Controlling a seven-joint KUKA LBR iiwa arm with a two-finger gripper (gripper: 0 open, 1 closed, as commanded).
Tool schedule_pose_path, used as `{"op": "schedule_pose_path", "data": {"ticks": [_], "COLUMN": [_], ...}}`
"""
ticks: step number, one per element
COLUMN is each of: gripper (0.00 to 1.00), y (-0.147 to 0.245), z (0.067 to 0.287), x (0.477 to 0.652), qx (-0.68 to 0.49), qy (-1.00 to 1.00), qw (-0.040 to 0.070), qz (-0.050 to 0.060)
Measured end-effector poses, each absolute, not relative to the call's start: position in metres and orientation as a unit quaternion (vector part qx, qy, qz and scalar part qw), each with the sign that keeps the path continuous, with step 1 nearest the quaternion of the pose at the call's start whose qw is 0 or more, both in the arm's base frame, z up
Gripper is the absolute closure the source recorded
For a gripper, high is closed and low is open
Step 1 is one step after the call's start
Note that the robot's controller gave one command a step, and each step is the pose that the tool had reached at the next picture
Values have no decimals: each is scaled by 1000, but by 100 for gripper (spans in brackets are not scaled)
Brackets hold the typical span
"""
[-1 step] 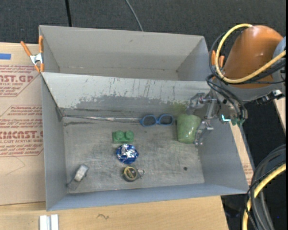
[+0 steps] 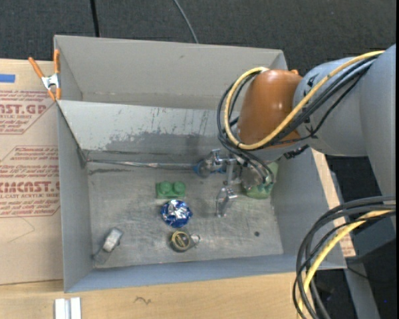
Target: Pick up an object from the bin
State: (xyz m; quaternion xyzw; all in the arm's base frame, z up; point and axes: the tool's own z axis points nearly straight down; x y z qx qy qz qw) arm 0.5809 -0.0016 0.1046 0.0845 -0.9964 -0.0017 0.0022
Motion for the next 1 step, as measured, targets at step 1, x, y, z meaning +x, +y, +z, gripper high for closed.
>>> {"op": "schedule_pose_path", "data": {"ticks": [1], "gripper": [0], "y": [80], "z": [76], "x": [564], "qx": [220], "qy": [-975], "qw": [-1], "qz": [-1]}}
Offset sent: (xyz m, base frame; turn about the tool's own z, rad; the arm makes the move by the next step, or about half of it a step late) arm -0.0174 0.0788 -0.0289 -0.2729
